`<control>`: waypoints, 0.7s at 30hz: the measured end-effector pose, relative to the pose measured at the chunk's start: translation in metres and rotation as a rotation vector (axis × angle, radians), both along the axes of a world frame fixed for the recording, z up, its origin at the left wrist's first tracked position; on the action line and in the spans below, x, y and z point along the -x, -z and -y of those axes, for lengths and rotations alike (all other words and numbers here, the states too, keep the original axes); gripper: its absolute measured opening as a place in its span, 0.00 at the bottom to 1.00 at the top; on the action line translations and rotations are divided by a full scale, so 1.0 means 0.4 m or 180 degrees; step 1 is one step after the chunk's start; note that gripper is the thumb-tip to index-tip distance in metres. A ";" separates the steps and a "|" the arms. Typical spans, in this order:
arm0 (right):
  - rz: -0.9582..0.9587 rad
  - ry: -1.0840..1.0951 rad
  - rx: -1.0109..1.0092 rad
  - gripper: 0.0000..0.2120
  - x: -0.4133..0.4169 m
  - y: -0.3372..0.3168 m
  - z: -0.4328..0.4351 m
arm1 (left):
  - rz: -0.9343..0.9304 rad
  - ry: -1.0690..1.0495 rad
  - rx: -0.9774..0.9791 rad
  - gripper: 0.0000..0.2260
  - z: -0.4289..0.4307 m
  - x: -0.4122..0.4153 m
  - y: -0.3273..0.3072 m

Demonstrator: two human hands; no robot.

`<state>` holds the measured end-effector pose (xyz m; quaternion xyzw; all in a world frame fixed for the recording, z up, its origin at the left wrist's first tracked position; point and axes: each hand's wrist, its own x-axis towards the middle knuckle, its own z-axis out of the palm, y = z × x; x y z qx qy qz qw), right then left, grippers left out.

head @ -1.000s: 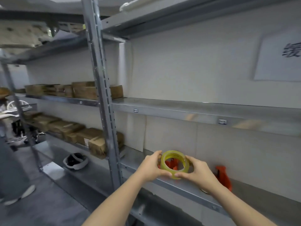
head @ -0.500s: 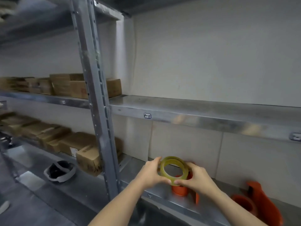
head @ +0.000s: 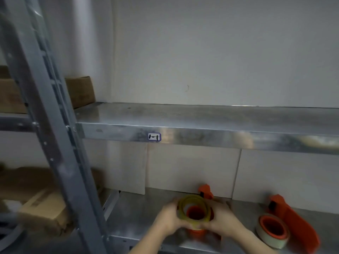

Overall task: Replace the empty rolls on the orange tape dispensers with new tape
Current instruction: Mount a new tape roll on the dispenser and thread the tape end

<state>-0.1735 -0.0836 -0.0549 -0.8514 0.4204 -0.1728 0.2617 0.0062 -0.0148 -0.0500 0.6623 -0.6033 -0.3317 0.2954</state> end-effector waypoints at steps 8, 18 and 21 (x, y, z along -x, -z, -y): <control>-0.0667 0.0557 0.0152 0.42 0.015 0.025 0.024 | -0.0039 0.0061 -0.0106 0.28 0.058 -0.004 0.034; -0.0763 0.0438 0.0232 0.42 0.032 0.032 0.015 | 0.0517 0.0362 -0.0411 0.33 0.091 0.028 0.034; -0.0910 0.0435 0.0373 0.44 0.039 0.075 0.025 | 0.0626 0.0423 -0.0454 0.32 0.091 0.042 0.044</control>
